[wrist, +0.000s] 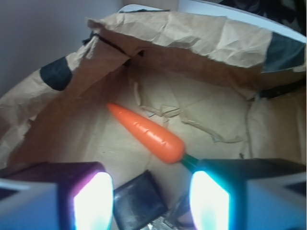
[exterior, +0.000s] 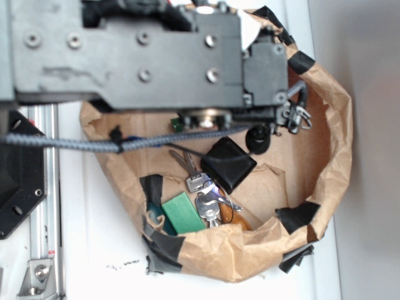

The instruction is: Grab the black box.

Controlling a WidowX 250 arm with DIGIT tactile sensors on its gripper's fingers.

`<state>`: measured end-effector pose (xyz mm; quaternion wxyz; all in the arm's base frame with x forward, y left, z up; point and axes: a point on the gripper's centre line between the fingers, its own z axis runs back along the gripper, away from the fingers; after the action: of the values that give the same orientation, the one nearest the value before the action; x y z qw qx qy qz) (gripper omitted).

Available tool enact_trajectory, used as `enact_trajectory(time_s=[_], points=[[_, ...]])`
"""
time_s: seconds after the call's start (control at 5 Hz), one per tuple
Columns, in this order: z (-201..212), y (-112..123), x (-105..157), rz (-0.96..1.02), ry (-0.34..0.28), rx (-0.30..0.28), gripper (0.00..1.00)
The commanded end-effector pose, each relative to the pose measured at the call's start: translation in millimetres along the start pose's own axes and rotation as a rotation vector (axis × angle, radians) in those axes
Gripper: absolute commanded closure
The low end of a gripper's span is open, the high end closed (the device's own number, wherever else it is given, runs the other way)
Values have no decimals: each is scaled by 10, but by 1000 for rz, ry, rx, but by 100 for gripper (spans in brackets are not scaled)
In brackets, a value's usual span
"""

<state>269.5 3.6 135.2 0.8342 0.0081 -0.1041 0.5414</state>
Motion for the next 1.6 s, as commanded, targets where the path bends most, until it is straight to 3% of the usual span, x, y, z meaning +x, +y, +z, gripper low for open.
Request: enact_trajectory(time_s=[0.0, 0.2, 0.4, 1.2, 1.4], points=[[11, 17, 188, -507, 0, -4, 0], [-26, 67, 252, -505, 19, 12, 0], [-91, 80, 341, -749, 111, -12, 0], [-91, 80, 341, -749, 111, -12, 0], [-402, -102, 281, -1000, 117, -28, 0]])
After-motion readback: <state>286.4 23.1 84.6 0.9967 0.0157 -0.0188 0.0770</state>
